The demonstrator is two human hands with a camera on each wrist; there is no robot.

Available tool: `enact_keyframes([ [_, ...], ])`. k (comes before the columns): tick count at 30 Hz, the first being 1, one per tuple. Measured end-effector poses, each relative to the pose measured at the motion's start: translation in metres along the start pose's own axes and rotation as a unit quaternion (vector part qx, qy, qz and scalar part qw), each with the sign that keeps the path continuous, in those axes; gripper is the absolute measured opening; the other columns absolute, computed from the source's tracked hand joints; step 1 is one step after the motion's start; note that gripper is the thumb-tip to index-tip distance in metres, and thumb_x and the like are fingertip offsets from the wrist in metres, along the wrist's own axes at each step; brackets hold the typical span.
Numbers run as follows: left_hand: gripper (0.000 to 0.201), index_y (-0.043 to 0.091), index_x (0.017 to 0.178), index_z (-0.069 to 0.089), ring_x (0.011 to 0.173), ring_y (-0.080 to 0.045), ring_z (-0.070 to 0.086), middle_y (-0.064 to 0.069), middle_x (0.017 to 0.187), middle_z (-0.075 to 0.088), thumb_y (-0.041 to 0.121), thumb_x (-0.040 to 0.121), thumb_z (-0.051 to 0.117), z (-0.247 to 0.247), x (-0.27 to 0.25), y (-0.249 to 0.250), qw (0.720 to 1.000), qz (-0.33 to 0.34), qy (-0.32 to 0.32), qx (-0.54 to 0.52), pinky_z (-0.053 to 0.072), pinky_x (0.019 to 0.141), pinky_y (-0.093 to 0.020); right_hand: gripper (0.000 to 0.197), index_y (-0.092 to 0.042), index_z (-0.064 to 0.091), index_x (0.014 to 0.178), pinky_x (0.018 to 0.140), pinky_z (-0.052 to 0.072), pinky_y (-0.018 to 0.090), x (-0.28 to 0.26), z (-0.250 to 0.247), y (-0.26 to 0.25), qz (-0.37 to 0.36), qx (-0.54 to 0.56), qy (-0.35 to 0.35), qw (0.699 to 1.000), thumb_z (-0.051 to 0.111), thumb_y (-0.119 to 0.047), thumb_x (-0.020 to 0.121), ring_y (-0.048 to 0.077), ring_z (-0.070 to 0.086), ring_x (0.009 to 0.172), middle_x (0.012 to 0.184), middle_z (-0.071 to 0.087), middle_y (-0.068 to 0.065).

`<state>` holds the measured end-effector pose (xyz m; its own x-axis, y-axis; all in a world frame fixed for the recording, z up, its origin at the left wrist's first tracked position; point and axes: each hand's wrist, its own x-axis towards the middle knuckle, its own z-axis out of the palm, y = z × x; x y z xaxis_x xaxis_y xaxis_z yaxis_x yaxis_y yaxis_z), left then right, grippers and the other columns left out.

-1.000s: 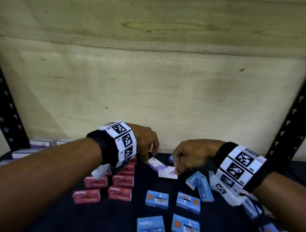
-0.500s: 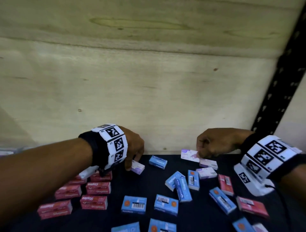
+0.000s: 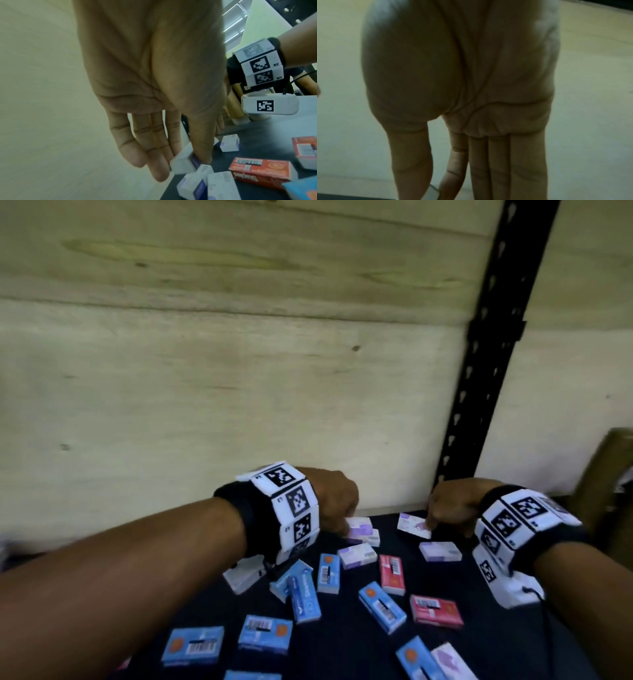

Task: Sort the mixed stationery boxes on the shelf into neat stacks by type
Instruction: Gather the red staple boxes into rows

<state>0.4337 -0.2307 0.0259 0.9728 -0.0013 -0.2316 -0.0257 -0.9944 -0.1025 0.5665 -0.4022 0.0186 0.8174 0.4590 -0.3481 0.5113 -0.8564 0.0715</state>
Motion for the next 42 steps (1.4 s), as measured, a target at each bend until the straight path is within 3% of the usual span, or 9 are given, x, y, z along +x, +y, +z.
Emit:
enact_keyframes([
  [2,0.04,0.01,0.111,0.064,0.093,-0.026,0.064,-0.007,0.109,0.066,0.044,0.09,0.062,0.001,0.016,0.009,1.0,0.001,0.02,0.004,0.053,0.079,-0.033,0.034,-0.014,0.069,0.1,0.082,0.05,0.029,0.006,0.004,0.009,0.005,0.006,0.001,1.0,0.068,-0.045,0.086,0.015,0.059,0.081,0.093,0.064,-0.004],
  [5,0.042,0.011,0.116,0.061,0.096,-0.027,0.062,-0.007,0.112,0.062,0.044,0.09,0.063,0.005,0.039,0.023,0.999,-0.003,0.039,0.009,0.05,0.077,-0.033,0.024,-0.013,0.065,0.09,0.078,0.054,0.032,0.009,0.008,0.02,0.006,0.057,-0.005,0.998,0.07,-0.037,0.088,0.016,0.061,0.073,0.075,0.06,-0.004],
  [9,0.041,0.011,0.115,0.06,0.092,-0.026,0.061,-0.005,0.106,0.06,0.043,0.089,0.064,0.009,0.06,0.036,0.999,0.001,0.049,0.007,0.047,0.069,-0.03,0.028,-0.007,0.069,0.095,0.09,0.057,0.038,0.014,0.014,0.032,0.01,0.147,-0.019,0.989,0.075,-0.033,0.086,0.022,0.073,0.089,0.085,0.075,0.003],
  [15,0.034,0.014,0.104,0.059,0.069,-0.018,0.049,0.005,0.072,0.04,0.044,0.089,0.062,0.022,0.083,0.046,0.998,-0.02,0.064,0.008,0.036,0.052,-0.025,0.029,-0.002,0.073,0.101,0.09,0.057,0.036,0.015,0.018,0.041,-0.004,0.196,-0.024,0.98,0.074,-0.028,0.088,0.019,0.073,0.085,0.09,0.076,0.009],
  [23,0.044,0.015,0.108,0.055,0.087,-0.022,0.055,-0.002,0.104,0.056,0.054,0.089,0.056,0.021,0.07,0.05,0.998,-0.038,0.044,0.003,0.04,0.063,-0.03,0.028,-0.005,0.073,0.1,0.09,0.058,0.039,0.017,0.019,0.041,-0.009,0.192,-0.018,0.981,0.075,-0.029,0.087,0.021,0.074,0.093,0.094,0.077,0.008],
  [28,0.049,0.016,0.067,0.052,0.063,-0.017,0.05,0.001,0.07,0.052,0.061,0.086,0.056,0.019,0.041,0.065,0.998,-0.042,-0.04,0.003,0.041,0.059,-0.026,0.033,-0.008,0.074,0.1,0.091,0.057,0.038,0.012,0.022,0.038,-0.018,0.147,0.001,0.989,0.074,-0.038,0.086,0.02,0.072,0.093,0.096,0.076,0.007],
  [32,0.055,0.017,0.059,0.054,0.059,-0.015,0.052,0.002,0.065,0.054,0.068,0.08,0.06,0.024,0.03,0.073,0.998,-0.051,-0.042,-0.019,0.043,0.058,-0.025,0.038,-0.013,0.073,0.107,0.095,0.053,0.037,-0.006,0.023,0.033,-0.035,0.08,0.029,0.996,0.067,-0.045,0.088,0.019,0.066,0.102,0.108,0.072,0.001],
  [38,0.027,0.015,0.097,0.066,0.064,-0.009,0.053,0.008,0.071,0.054,0.037,0.082,0.071,0.026,0.017,0.077,0.997,-0.04,0.025,-0.069,0.042,0.059,-0.019,0.019,-0.024,0.073,0.094,0.087,0.054,0.032,-0.04,0.028,0.029,-0.087,0.075,-0.051,0.992,0.079,-0.034,0.08,0.015,0.063,0.092,0.098,0.071,-0.003],
  [42,0.028,0.014,0.1,0.068,0.069,-0.007,0.061,0.005,0.085,0.068,0.038,0.086,0.066,0.021,0.008,0.073,0.992,-0.049,0.012,-0.117,0.049,0.064,-0.018,0.04,-0.026,0.07,0.102,0.091,0.054,0.036,-0.051,0.039,0.025,-0.097,0.114,-0.143,0.978,0.089,-0.034,0.068,0.016,0.063,0.092,0.113,0.072,0.01],
])
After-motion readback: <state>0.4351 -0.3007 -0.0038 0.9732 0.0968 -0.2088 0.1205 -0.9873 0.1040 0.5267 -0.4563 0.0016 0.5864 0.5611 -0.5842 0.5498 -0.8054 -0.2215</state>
